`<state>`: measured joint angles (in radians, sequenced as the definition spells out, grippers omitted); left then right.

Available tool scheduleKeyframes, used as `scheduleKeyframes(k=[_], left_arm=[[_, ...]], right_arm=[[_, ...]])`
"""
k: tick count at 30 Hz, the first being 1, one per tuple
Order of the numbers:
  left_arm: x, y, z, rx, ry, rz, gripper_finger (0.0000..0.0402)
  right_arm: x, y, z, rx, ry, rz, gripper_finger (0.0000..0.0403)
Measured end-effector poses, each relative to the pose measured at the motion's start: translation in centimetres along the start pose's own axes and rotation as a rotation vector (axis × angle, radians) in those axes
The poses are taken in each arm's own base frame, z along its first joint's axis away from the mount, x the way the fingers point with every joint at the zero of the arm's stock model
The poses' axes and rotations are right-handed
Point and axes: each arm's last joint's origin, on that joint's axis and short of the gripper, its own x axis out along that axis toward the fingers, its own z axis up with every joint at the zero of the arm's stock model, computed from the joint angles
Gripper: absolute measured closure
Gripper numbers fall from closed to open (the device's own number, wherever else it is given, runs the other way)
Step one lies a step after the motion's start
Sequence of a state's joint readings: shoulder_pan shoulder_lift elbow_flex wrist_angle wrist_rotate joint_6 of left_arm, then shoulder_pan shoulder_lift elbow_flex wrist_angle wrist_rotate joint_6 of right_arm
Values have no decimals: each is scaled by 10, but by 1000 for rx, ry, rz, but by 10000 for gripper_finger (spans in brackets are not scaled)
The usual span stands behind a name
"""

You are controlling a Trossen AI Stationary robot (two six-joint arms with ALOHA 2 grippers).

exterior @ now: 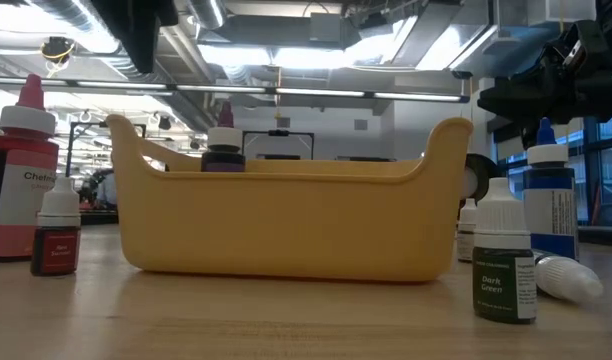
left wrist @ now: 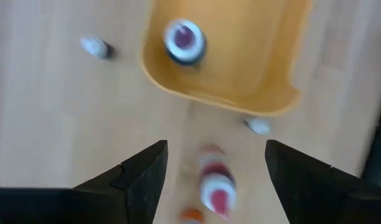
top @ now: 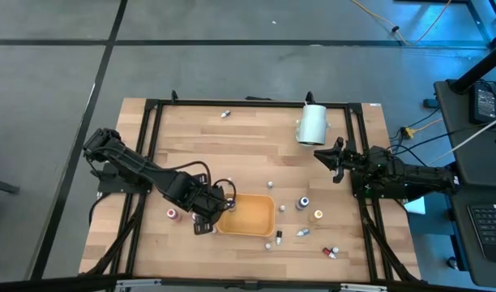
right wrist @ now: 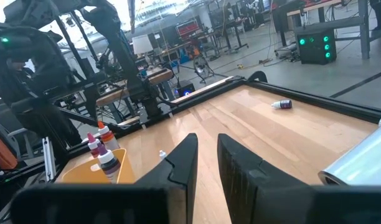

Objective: Pick & Place food coloring
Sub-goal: Put the large pink food coloring bottle in the yellow bin

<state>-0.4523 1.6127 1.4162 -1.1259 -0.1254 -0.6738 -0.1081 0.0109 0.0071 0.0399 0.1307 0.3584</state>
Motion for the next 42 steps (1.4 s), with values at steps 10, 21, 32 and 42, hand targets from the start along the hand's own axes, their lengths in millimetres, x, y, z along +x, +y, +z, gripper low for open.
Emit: scheduleKeyframes(k=[10, 21, 32, 42], left_arm=[[-2, -12, -10, -79, 92, -106, 138], [6, -11, -16, -168, 162, -11, 139], [33, -9, -13, -282, 256, 106, 139], [59, 0, -27, -367, 313, 132, 139]], right_arm=[[0, 0, 0, 0, 0, 0, 337], [0, 0, 0, 0, -1, 0, 337], [0, 0, 0, 0, -1, 0, 337], [0, 0, 0, 0, 0, 0, 337]])
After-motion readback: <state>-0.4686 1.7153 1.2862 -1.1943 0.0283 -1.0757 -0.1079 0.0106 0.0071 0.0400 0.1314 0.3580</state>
